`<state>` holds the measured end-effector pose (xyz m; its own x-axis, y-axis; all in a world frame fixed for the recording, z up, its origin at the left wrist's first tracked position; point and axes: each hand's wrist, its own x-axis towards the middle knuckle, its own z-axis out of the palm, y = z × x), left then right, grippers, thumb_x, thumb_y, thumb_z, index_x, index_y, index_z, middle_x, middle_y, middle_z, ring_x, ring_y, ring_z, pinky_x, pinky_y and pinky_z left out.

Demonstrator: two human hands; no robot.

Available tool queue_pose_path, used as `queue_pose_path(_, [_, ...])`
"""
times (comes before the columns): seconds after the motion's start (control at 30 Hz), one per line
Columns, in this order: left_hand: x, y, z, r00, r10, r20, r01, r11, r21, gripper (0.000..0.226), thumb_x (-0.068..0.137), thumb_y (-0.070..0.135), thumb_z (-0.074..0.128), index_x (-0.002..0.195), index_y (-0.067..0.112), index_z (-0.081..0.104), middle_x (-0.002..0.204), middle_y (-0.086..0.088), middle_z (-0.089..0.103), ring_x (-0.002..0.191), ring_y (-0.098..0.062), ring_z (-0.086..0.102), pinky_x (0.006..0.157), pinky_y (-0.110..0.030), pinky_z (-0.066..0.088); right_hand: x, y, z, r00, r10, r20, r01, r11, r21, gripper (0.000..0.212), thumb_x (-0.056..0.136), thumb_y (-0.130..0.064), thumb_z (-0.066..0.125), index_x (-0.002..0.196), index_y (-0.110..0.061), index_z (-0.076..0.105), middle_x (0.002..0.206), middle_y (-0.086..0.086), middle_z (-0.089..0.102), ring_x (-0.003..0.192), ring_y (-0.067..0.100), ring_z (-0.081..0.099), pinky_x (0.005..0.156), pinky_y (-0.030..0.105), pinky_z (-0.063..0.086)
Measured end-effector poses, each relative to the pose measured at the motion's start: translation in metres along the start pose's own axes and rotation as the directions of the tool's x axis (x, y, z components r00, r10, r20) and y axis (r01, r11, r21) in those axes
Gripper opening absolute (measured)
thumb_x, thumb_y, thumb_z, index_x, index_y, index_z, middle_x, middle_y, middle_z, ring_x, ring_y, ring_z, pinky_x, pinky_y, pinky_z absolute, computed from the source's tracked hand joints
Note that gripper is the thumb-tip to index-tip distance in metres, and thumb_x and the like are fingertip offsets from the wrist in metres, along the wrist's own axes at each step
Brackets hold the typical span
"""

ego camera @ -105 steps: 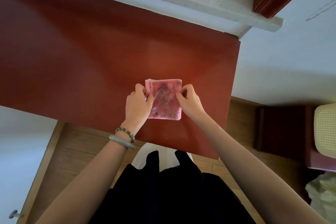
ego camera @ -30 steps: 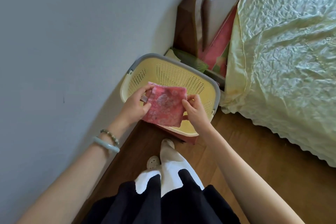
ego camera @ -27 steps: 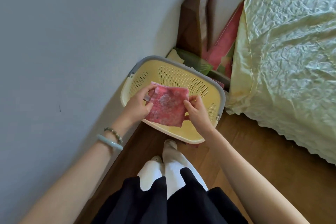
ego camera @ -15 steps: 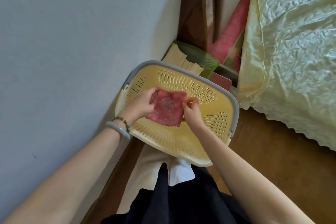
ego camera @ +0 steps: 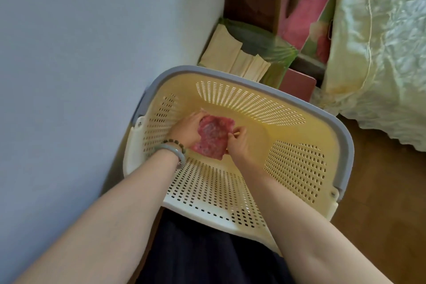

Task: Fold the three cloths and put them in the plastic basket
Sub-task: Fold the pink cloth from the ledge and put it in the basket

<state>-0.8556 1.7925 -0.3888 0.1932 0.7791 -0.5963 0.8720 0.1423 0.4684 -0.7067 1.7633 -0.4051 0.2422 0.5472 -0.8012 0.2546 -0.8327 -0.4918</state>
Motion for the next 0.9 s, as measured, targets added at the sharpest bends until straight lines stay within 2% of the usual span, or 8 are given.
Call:
queue_pose_path(0.13, [0.016, -0.015, 0.017, 0.999, -0.027, -0.033, 0.030, 0.995, 0.091, 0.053, 0.088, 0.010, 0.062, 0.135, 0.022, 0.043, 0.144, 0.000, 0.041, 0.109, -0.018, 0.057, 0.074, -0.023, 0.049, 0.019, 0.008, 0.016, 0.999, 0.005, -0.036, -0.005, 1.000, 0.011, 0.007, 0.094, -0.006, 0.044, 0.097, -0.011, 0.040, 0.098, 0.012, 0.051, 0.098, 0.034, 0.059, 0.083, 0.057, 0.050])
queue_pose_path(0.23, [0.024, -0.016, 0.027, 0.999, -0.032, -0.018, 0.034, 0.986, 0.163, 0.049, 0.089, 0.005, 0.057, 0.135, 0.017, 0.044, 0.144, -0.004, 0.040, 0.115, -0.020, 0.052, 0.091, -0.031, 0.048, 0.024, 0.012, 0.024, 0.996, -0.023, -0.082, 0.020, 0.999, -0.046, 0.011, 0.093, -0.005, 0.047, 0.095, -0.012, 0.039, 0.099, 0.016, 0.056, 0.090, 0.029, 0.056, 0.082, 0.055, 0.049])
queue_pose_path(0.3, [0.027, -0.015, 0.030, 0.998, -0.061, -0.023, 0.065, 0.976, 0.210, 0.052, 0.087, -0.001, 0.055, 0.135, 0.014, 0.042, 0.143, -0.007, 0.040, 0.117, -0.022, 0.050, 0.096, -0.034, 0.046, 0.027, 0.015, 0.026, 0.997, -0.012, -0.079, 0.010, 1.000, -0.029, 0.010, 0.092, -0.002, 0.047, 0.097, -0.009, 0.043, 0.098, 0.015, 0.056, 0.094, 0.033, 0.058, 0.083, 0.056, 0.049])
queue_pose_path(0.4, [0.024, -0.010, 0.033, 0.976, -0.192, -0.100, 0.207, 0.965, 0.160, 0.057, 0.081, -0.006, 0.053, 0.134, 0.006, 0.037, 0.141, -0.016, 0.038, 0.120, -0.028, 0.046, 0.098, -0.034, 0.043, 0.024, 0.020, 0.021, 0.999, -0.005, -0.045, 0.004, 1.000, -0.016, 0.020, 0.090, -0.001, 0.046, 0.110, -0.002, 0.045, 0.104, 0.014, 0.053, 0.102, 0.035, 0.056, 0.088, 0.054, 0.048])
queue_pose_path(0.5, [0.021, -0.004, 0.033, 0.947, -0.302, -0.114, 0.312, 0.947, 0.083, 0.062, 0.081, -0.006, 0.051, 0.138, 0.006, 0.032, 0.140, -0.019, 0.037, 0.115, -0.032, 0.050, 0.093, -0.036, 0.044, 0.020, 0.025, 0.017, 0.994, -0.089, -0.067, 0.079, 0.987, -0.137, 0.027, 0.090, -0.005, 0.046, 0.118, -0.004, 0.045, 0.117, 0.016, 0.050, 0.106, 0.029, 0.051, 0.092, 0.048, 0.045])
queue_pose_path(0.63, [0.022, -0.002, 0.041, 0.942, -0.324, 0.087, 0.320, 0.946, 0.050, 0.072, 0.082, -0.003, 0.049, 0.146, 0.014, 0.020, 0.147, -0.016, 0.028, 0.123, -0.034, 0.044, 0.098, -0.043, 0.043, 0.019, 0.024, 0.021, 0.992, -0.123, 0.011, 0.123, 0.975, -0.184, 0.040, 0.084, 0.001, 0.048, 0.124, -0.003, 0.048, 0.121, 0.019, 0.051, 0.112, 0.031, 0.050, 0.097, 0.046, 0.043])
queue_pose_path(0.77, [0.020, -0.002, 0.047, 0.875, -0.382, 0.297, 0.383, 0.922, 0.059, 0.076, 0.087, 0.007, 0.047, 0.150, 0.020, 0.006, 0.158, -0.007, 0.003, 0.142, -0.032, 0.015, 0.112, -0.046, 0.024, 0.017, 0.017, 0.023, 0.984, -0.032, 0.176, 0.065, 0.980, -0.186, 0.066, 0.074, 0.009, 0.047, 0.138, -0.004, 0.038, 0.130, 0.019, 0.050, 0.122, 0.031, 0.048, 0.103, 0.043, 0.042])
queue_pose_path(0.9, [0.013, 0.006, 0.035, 0.866, -0.383, 0.322, 0.393, 0.919, 0.036, 0.074, 0.091, 0.011, 0.048, 0.151, 0.018, 0.006, 0.159, -0.007, 0.003, 0.145, -0.029, 0.005, 0.117, -0.045, 0.014, 0.008, 0.006, 0.013, 0.978, -0.018, 0.207, 0.051, 0.987, -0.155, 0.055, 0.075, 0.009, 0.045, 0.129, 0.001, 0.047, 0.124, 0.021, 0.057, 0.117, 0.032, 0.054, 0.098, 0.043, 0.047])
